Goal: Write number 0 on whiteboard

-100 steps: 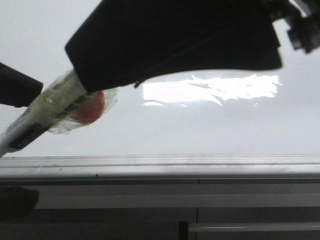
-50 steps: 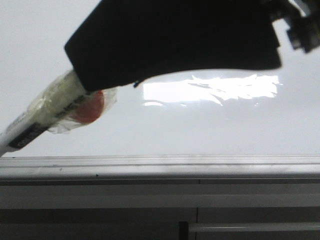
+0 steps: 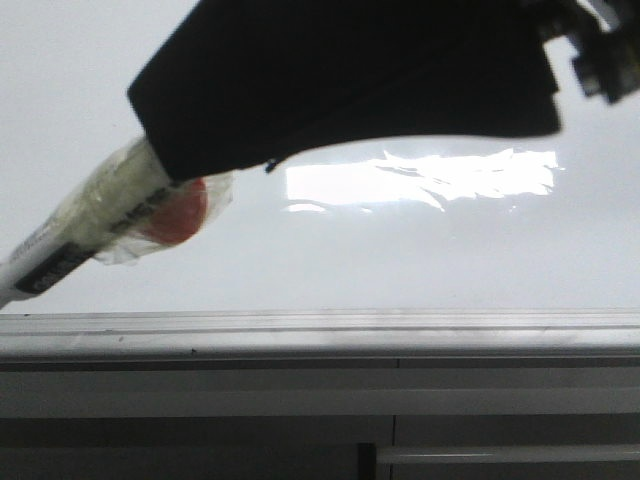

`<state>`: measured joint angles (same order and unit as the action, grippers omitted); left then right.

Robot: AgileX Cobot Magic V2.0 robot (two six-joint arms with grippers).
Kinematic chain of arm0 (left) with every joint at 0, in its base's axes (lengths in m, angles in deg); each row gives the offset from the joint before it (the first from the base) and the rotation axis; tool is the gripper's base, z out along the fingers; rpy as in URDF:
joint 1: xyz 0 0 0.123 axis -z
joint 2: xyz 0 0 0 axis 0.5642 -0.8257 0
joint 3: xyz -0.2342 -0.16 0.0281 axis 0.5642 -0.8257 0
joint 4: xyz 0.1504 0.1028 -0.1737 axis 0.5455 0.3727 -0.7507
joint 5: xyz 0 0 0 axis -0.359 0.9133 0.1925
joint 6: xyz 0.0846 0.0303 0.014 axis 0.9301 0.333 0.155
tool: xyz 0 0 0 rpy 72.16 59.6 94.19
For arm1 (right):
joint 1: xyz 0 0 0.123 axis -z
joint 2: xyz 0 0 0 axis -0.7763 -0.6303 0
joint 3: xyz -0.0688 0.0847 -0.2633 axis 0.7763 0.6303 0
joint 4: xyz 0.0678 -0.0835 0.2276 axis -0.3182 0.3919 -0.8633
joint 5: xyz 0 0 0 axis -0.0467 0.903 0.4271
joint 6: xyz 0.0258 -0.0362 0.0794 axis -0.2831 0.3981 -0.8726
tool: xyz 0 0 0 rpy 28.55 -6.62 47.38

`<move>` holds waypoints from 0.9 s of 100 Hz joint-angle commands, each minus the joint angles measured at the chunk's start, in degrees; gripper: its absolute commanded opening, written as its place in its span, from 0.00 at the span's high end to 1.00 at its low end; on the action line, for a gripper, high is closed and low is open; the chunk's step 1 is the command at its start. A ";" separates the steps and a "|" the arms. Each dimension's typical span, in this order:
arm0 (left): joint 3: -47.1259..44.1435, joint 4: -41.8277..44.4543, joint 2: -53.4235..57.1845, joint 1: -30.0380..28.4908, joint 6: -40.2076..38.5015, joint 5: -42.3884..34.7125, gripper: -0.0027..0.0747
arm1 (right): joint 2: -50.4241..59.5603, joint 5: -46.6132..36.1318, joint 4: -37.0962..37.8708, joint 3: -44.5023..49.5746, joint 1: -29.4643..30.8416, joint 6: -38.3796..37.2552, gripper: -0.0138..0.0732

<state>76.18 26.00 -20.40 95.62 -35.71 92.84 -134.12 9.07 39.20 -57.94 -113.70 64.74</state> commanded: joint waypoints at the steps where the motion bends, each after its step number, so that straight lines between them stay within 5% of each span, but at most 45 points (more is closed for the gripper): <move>1: 2.04 12.27 -0.17 0.13 -14.26 4.02 0.99 | 0.57 -6.23 -0.27 -1.96 -0.12 0.07 0.92; 14: 1.77 23.73 0.14 0.13 -39.63 8.68 0.99 | 0.57 -12.77 -0.27 -1.96 0.01 0.07 0.92; 20: 1.28 24.98 0.14 0.13 -44.51 8.07 0.99 | 0.57 -13.16 -0.27 -1.96 0.28 0.07 0.92; 55: -0.69 24.60 0.14 0.13 -44.64 4.02 0.99 | 0.57 -2.34 -0.27 -1.45 2.74 0.07 0.92; 90: -0.69 23.21 0.14 0.13 -44.64 4.02 0.99 | 0.57 -8.14 -3.78 -1.45 6.62 -0.14 0.92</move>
<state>74.07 47.21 -19.80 95.62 -79.76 98.67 -134.12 7.92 36.73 -57.94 -109.19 64.64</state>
